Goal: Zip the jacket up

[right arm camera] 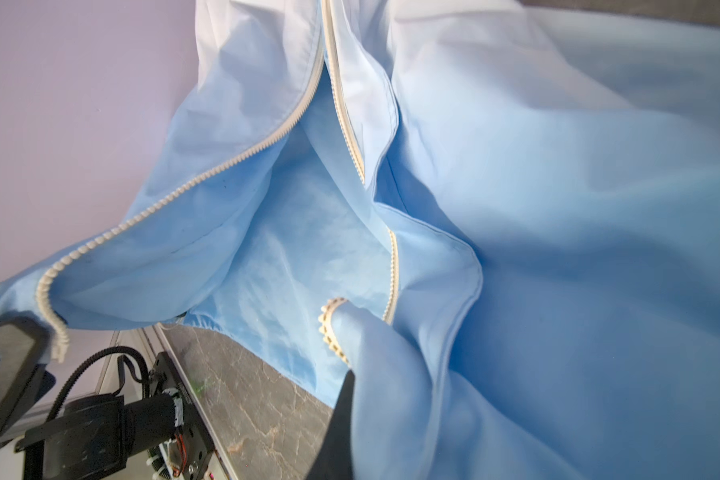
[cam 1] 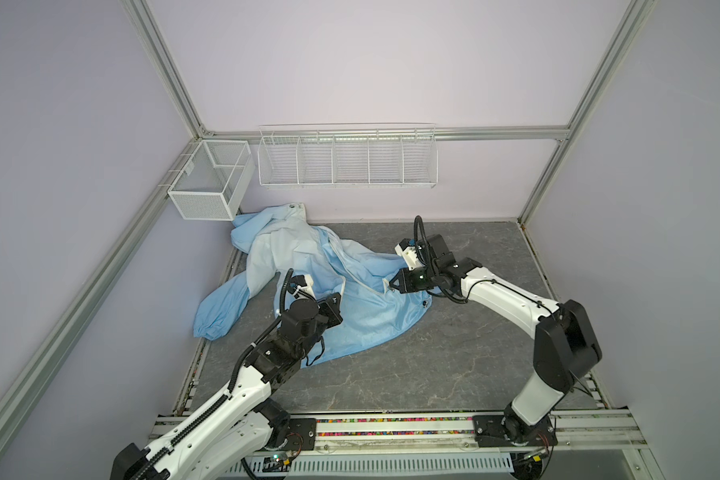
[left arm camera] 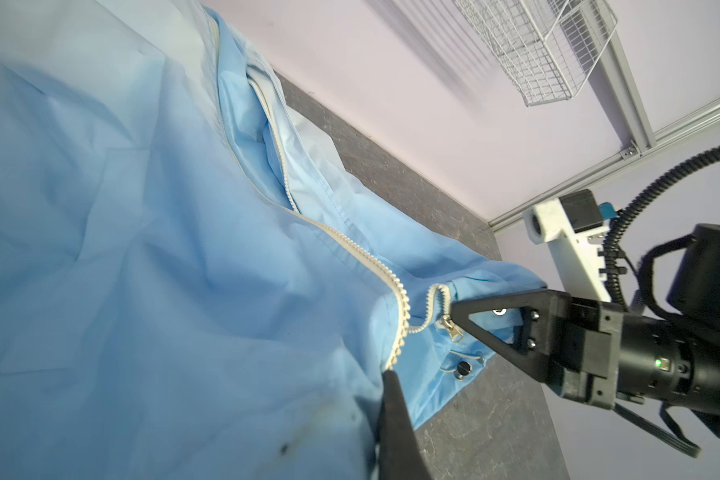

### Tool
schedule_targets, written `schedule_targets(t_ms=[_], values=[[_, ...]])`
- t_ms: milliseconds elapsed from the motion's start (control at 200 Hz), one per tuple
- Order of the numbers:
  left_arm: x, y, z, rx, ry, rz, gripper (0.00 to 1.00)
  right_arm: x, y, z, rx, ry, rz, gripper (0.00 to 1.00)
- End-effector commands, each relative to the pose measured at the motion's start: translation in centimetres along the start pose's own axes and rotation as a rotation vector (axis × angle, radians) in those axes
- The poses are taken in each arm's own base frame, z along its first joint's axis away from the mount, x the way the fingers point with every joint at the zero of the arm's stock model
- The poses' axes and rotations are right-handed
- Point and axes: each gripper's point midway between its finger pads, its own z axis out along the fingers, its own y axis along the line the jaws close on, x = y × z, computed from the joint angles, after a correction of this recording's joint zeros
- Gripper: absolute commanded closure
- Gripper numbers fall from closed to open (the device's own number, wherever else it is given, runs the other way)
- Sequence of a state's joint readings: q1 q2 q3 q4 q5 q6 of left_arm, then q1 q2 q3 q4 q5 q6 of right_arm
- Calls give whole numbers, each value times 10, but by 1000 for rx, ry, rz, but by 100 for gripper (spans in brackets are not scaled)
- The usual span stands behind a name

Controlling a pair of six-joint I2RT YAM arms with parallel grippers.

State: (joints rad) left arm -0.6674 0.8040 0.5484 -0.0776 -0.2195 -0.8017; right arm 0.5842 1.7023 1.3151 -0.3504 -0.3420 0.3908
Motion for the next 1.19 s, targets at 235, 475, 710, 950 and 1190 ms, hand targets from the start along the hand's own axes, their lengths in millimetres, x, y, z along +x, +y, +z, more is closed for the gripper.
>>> schedule_targets(t_ms=[235,475,710,950,1190], values=[[-48,-31,-23,142,-229,89,100,-50,23,-14,-89,-140,13,93],[-47,-37,-18,188,-242,85,100,-49,39,-14,-253,-153,-15,93],[-44,-55,-5,269,-227,72,100,-54,68,-32,-408,-200,-20,93],[-70,-78,-9,398,-360,-26,100,-75,108,-53,-684,-267,58,93],[-91,-104,-6,501,-442,-64,100,-92,134,-80,-783,-379,57,93]])
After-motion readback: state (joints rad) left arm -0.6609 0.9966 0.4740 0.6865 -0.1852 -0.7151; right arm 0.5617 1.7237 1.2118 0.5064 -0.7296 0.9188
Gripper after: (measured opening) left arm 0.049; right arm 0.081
